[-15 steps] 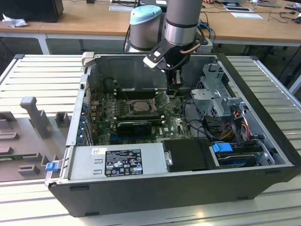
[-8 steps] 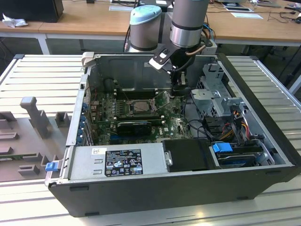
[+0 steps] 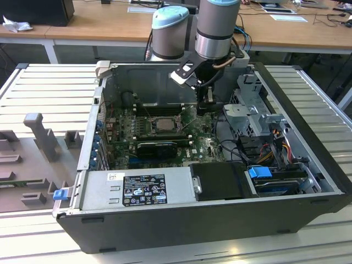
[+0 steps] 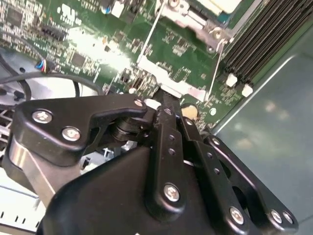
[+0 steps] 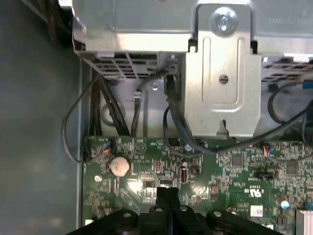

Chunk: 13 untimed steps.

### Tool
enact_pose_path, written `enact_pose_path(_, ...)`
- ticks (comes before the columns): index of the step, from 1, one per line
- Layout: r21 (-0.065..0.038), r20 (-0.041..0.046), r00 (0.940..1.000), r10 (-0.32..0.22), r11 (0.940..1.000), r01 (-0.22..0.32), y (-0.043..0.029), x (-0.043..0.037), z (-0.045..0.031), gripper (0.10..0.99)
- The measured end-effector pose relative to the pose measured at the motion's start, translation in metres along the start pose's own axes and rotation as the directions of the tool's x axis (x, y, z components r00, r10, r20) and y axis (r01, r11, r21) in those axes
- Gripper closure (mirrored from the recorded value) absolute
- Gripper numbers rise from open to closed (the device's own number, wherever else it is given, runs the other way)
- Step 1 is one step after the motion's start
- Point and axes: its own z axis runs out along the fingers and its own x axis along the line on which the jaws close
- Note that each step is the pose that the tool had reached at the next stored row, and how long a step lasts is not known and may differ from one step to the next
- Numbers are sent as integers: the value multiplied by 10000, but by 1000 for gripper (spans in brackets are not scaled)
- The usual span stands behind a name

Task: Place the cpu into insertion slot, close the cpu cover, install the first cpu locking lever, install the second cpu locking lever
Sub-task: 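Close the cpu cover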

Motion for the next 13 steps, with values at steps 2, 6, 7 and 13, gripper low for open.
enact_pose_path(2, 0, 0, 10000, -1, 10000, 1, -21, 1, 0, 980)
enact_pose_path(6, 0, 0, 10000, -1, 10000, 1, -45, 1, -1, 980)
enact_pose_path(7, -1, 0, 10000, -2, 10000, 2, -47, 1, -1, 980)
enact_pose_path(13, 0, 0, 10000, 0, 10000, 0, -108, 2, -2, 980)
